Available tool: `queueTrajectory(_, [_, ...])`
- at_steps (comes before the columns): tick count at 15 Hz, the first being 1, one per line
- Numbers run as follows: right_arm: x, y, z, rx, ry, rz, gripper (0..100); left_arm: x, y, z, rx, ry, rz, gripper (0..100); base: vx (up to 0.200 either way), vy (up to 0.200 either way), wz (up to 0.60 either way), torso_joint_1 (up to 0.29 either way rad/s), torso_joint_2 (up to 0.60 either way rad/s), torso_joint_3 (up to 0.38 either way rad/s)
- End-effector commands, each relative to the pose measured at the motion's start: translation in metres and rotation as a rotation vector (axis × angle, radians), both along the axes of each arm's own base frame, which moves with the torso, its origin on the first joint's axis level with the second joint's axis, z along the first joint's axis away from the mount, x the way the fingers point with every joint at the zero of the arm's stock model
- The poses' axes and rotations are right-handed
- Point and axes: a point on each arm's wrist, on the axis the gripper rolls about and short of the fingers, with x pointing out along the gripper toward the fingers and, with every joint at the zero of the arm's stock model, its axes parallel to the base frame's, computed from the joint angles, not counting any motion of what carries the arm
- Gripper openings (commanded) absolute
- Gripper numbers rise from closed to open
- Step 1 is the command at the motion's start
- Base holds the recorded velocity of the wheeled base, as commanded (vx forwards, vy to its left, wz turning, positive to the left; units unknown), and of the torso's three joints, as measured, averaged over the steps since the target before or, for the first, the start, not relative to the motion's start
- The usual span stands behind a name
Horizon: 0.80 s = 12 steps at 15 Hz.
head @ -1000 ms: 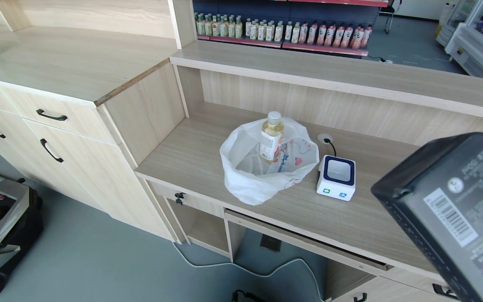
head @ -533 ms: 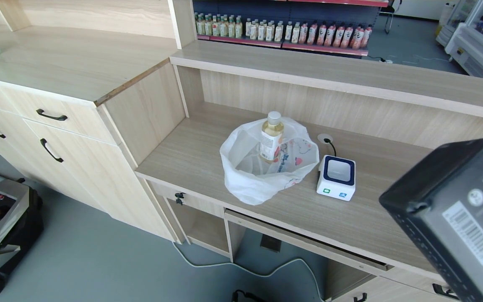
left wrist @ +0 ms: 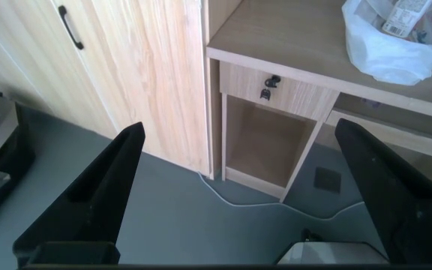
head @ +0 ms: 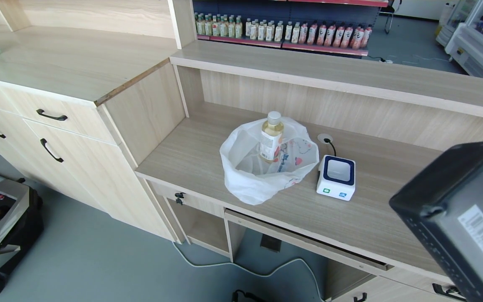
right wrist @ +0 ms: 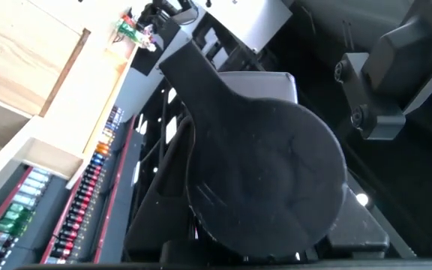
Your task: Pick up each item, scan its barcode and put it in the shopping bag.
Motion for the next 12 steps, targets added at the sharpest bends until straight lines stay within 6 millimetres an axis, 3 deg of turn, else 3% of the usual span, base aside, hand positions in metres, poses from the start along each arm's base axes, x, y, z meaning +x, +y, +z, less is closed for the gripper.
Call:
queueTrajectory(1, [0.002, 0.001, 0.001, 0.002, 0.001, -0.003, 0, 0.0, 0.0, 0.0, 0.0, -0.001, 0.001, 100, 0.0, 0.0, 0.0, 0.0, 0.0, 0.0])
queueTrajectory(4, [0.018, 0.004, 0.027, 0.098, 0.136, -0.111, 0, 0.0, 0.0, 0.0, 0.0, -0.001, -0.001, 100, 0.0, 0.0, 0.0, 0.0, 0.0, 0.0])
queueTrajectory(5, [0.036, -0.009, 0.047, 0.259, 0.295, -0.374, 0, 0.0, 0.0, 0.0, 0.0, -0.001, 0.001, 100, 0.0, 0.0, 0.0, 0.0, 0.0, 0.0])
queueTrajectory(6, [0.046, -0.028, 0.052, 0.467, 0.494, -0.569, 0, 0.0, 0.0, 0.0, 0.0, -0.001, 0.001, 100, 0.0, 0.0, 0.0, 0.0, 0.0, 0.0])
queueTrajectory(8, [0.064, -0.054, 0.041, 0.873, 0.869, -0.752, 0, 0.0, 0.0, 0.0, 0.0, -0.001, -0.001, 100, 0.0, 0.0, 0.0, 0.0, 0.0, 0.0])
queueTrajectory(10, [0.069, -0.084, 0.022, 1.066, 0.991, -0.871, 0, 0.0, 0.0, 0.0, 0.0, -0.001, 0.001, 100, 0.0, 0.0, 0.0, 0.0, 0.0, 0.0])
queueTrajectory(11, [0.069, -0.088, 0.017, 1.089, 1.016, -0.885, 0, 0.0, 0.0, 0.0, 0.0, -0.001, 0.001, 100, 0.0, 0.0, 0.0, 0.0, 0.0, 0.0])
queueTrajectory(12, [0.066, -0.101, -0.007, 1.19, 1.111, -0.91, 0, 0.0, 0.0, 0.0, 0.0, -0.001, 0.001, 100, 0.0, 0.0, 0.0, 0.0, 0.0, 0.0])
